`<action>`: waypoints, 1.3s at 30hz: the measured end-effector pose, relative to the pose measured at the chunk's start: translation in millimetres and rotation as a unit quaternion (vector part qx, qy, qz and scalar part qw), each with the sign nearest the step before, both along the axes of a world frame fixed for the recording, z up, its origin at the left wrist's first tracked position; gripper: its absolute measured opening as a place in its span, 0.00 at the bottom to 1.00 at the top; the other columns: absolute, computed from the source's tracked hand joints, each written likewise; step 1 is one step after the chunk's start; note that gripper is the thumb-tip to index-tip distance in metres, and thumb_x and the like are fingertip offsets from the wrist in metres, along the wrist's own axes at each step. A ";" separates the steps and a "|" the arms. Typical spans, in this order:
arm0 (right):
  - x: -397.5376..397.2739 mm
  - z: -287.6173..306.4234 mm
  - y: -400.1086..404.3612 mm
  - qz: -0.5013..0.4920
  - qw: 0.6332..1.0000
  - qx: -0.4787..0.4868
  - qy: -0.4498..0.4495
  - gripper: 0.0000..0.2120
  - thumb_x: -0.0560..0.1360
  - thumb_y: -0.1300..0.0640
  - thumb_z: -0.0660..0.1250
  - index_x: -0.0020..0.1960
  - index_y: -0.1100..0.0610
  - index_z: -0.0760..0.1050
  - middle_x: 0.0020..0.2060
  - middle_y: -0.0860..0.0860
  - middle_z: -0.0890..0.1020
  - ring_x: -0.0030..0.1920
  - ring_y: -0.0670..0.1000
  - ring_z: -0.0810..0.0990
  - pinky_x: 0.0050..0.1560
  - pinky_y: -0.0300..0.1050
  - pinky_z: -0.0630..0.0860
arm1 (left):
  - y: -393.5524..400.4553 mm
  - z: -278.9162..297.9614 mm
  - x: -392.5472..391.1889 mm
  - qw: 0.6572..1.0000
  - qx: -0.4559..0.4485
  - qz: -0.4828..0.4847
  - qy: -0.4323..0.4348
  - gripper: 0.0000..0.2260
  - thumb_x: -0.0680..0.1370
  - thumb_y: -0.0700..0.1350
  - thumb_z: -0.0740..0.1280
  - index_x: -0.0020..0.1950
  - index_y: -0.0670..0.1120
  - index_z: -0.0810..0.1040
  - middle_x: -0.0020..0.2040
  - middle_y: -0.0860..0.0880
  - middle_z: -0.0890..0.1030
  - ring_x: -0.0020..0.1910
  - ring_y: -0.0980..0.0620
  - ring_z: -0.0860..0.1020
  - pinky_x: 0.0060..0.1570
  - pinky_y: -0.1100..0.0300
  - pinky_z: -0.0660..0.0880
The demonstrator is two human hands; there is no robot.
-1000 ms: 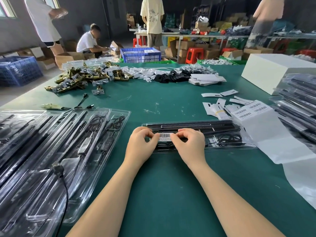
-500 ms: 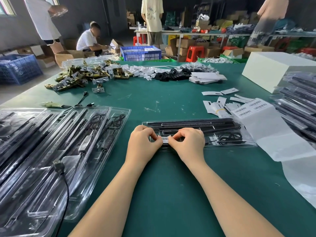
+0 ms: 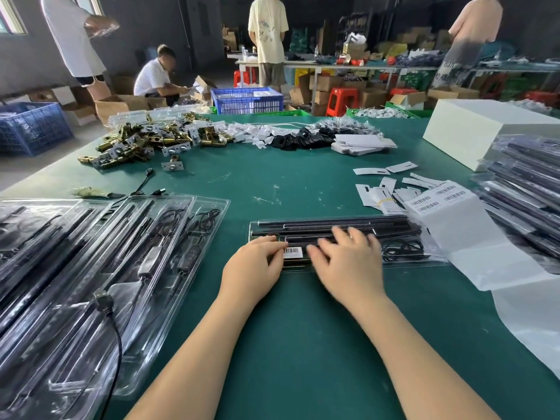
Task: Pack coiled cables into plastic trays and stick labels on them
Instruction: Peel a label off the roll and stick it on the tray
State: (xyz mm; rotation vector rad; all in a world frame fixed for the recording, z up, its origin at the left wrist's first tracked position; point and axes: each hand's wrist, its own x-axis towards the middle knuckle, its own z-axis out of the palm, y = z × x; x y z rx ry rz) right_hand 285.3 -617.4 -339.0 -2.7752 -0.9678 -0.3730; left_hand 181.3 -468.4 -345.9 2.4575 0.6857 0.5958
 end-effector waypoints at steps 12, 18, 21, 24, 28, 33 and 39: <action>86.5 28.4 -86.8 -0.203 0.952 0.055 0.221 0.22 0.75 0.42 0.65 0.62 0.56 0.73 0.53 0.55 0.81 0.55 0.59 0.77 0.55 0.48 0.75 | 13.1 -5.2 5.7 0.994 0.019 0.106 0.023 0.15 0.84 0.49 0.55 0.66 0.49 0.76 0.72 0.50 0.71 0.73 0.49 0.64 0.68 0.55 0.63; 99.4 50.8 -91.4 -0.218 0.795 0.383 0.418 0.16 0.69 0.62 0.76 0.52 0.69 0.77 0.40 0.59 0.79 0.38 0.55 0.78 0.42 0.46 0.74 | 6.8 -6.0 3.5 0.993 0.003 0.115 0.027 0.18 0.80 0.53 0.59 0.67 0.50 0.75 0.72 0.50 0.70 0.75 0.50 0.62 0.69 0.50 0.65; 94.8 76.3 -97.8 -0.187 0.658 0.430 0.589 0.14 0.67 0.60 0.75 0.49 0.63 0.76 0.31 0.57 0.80 0.24 0.53 0.79 0.24 0.46 0.78 | 8.5 -4.9 1.4 0.992 -0.025 0.123 -0.024 0.16 0.80 0.51 0.61 0.65 0.47 0.76 0.66 0.49 0.76 0.71 0.49 0.66 0.66 0.50 0.66; 88.3 88.0 -107.1 -0.112 0.617 0.448 0.637 0.10 0.69 0.58 0.70 0.50 0.60 0.78 0.36 0.57 0.85 0.29 0.52 0.83 0.23 0.40 0.78 | 10.9 -3.6 -1.0 0.991 -0.060 0.108 -0.060 0.14 0.80 0.48 0.61 0.63 0.48 0.76 0.61 0.49 0.79 0.69 0.50 0.68 0.67 0.49 0.66; 69.8 103.9 -112.8 -0.041 0.624 0.487 0.609 0.07 0.75 0.59 0.66 0.52 0.59 0.78 0.42 0.55 0.86 0.35 0.52 0.86 0.28 0.39 0.79 | 10.6 0.9 -0.9 0.984 -0.084 0.101 -0.123 0.12 0.81 0.48 0.60 0.63 0.50 0.76 0.70 0.48 0.72 0.74 0.49 0.63 0.69 0.55 0.62; 28.4 116.5 -102.0 0.148 0.706 0.568 0.397 0.11 0.70 0.56 0.71 0.48 0.43 0.82 0.48 0.47 0.85 0.40 0.48 0.84 0.38 0.38 0.80 | -9.7 21.4 7.9 0.863 -0.382 0.004 -0.332 0.08 0.82 0.44 0.61 0.54 0.54 0.79 0.53 0.51 0.84 0.49 0.51 0.82 0.44 0.62 0.77; -20.0 61.9 -60.9 0.346 0.901 0.223 -0.140 0.22 0.69 0.66 0.70 0.61 0.51 0.80 0.57 0.48 0.83 0.54 0.46 0.83 0.52 0.44 0.80 | -18.7 23.4 12.2 0.688 -0.683 -0.101 -0.222 0.32 0.71 0.70 0.57 0.63 0.48 0.75 0.57 0.43 0.82 0.48 0.46 0.83 0.36 0.55 0.80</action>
